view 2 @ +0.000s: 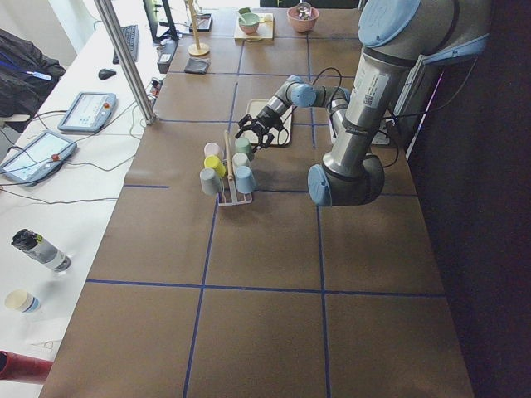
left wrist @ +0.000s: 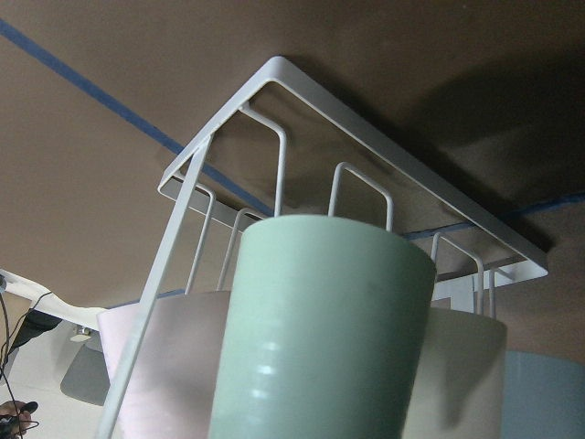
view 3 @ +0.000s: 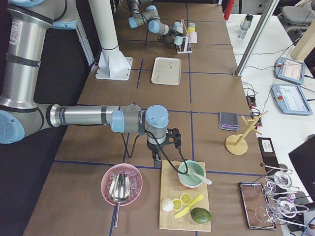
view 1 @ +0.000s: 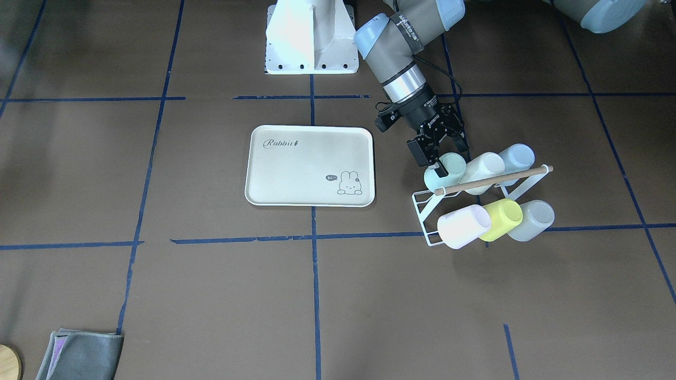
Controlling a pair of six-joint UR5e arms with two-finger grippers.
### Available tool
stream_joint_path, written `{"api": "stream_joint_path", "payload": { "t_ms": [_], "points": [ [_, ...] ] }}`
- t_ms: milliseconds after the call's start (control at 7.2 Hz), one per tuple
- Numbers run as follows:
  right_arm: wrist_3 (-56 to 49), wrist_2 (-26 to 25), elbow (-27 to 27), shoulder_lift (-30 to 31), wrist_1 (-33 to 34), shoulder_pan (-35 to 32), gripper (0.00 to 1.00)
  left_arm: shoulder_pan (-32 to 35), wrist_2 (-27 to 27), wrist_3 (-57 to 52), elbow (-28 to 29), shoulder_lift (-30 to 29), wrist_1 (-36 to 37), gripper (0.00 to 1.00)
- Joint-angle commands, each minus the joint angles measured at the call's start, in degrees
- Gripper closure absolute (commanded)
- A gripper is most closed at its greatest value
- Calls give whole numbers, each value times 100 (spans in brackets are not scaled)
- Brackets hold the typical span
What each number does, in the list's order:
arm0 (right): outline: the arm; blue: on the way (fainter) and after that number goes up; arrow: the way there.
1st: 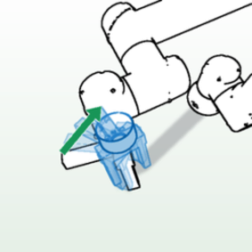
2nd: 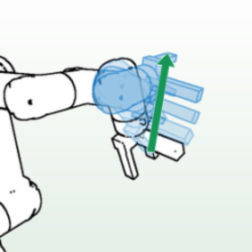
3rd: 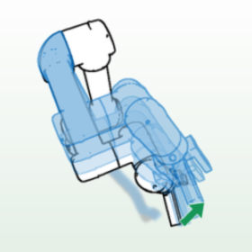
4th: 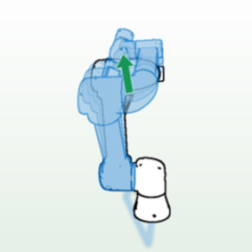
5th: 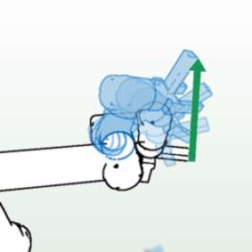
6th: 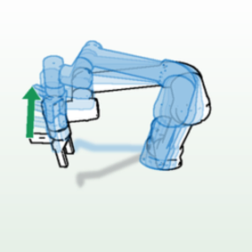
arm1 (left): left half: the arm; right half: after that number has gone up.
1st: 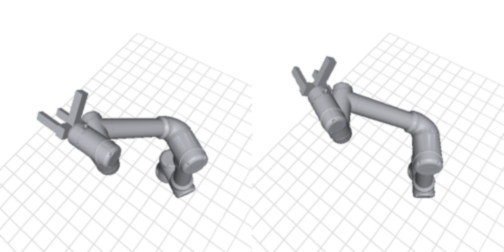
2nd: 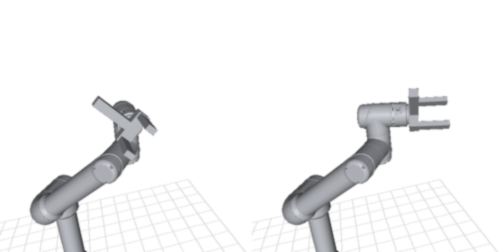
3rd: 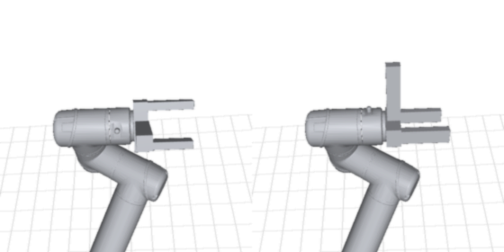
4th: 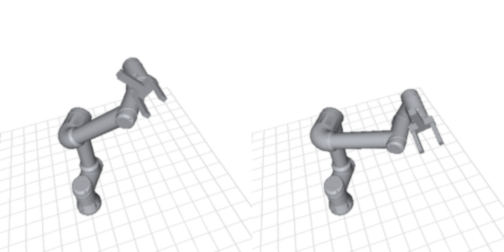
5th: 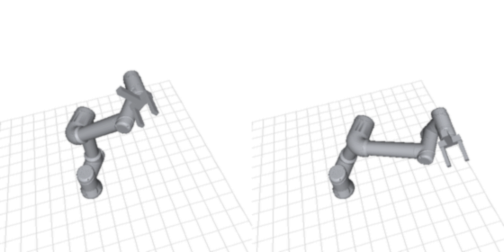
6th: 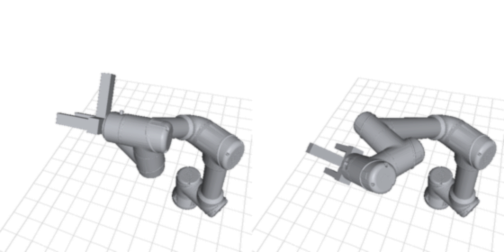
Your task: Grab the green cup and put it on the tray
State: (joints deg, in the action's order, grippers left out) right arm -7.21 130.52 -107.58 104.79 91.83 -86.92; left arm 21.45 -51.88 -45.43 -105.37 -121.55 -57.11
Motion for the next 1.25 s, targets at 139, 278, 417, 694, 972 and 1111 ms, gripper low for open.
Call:
{"api": "stream_joint_path", "payload": {
  "t_ms": [139,278,417,694,972,1111],
  "points": [
    [0,0,0,6,-8,0,0,-44,116,25,340,-18,-290,0],
    [0,0,0,6,-8,0,0,-53,116,25,533,-105,-422,0],
    [0,0,0,6,-8,0,0,-53,125,43,656,-184,-432,0],
    [0,0,18,6,-8,0,0,-53,116,52,736,-167,-538,0],
    [0,0,36,6,-8,0,0,-53,116,60,842,-158,-660,0],
    [0,0,36,6,-8,0,0,-53,125,60,921,-167,-678,0]
  ]
}}
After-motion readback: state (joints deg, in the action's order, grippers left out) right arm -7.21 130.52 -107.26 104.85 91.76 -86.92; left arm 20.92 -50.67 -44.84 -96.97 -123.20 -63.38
